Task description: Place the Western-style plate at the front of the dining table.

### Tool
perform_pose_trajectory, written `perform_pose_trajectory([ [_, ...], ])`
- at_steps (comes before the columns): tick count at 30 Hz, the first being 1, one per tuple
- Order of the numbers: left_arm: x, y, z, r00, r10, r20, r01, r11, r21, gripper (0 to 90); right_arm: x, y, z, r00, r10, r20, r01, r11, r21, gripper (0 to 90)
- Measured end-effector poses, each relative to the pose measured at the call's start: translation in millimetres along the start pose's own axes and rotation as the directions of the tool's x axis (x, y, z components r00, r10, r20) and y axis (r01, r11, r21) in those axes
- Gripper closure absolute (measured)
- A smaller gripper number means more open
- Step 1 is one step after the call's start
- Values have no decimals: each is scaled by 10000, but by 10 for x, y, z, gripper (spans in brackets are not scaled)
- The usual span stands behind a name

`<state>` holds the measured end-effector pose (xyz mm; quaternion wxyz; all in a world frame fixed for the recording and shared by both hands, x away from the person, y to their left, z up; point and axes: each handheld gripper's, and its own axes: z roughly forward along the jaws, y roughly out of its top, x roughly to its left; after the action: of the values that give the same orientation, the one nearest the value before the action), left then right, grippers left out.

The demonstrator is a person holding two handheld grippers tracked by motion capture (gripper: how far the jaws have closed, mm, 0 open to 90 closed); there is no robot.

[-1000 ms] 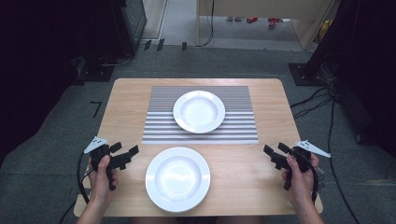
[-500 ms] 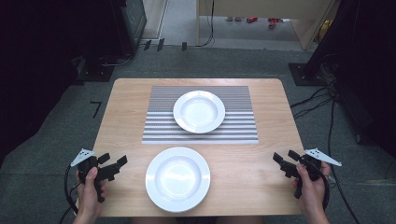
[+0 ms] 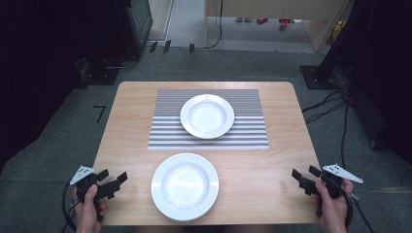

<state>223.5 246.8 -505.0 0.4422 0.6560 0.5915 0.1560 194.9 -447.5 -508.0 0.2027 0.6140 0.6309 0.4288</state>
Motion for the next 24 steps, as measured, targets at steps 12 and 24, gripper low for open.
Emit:
perform_pose_trajectory([
  [12, 68, -152, -105, 9922, 866, -895, -846, 9961, 257, 135, -141, -215, -130, 9991, 85, 411, -101, 9992, 385, 201],
  [24, -89, -212, -20, 9702, 2089, -1223, -1988, 9759, 902, 135, 30, -304, -74, 9753, -1381, 1724, 1215, 9872, 1030, 181],
])
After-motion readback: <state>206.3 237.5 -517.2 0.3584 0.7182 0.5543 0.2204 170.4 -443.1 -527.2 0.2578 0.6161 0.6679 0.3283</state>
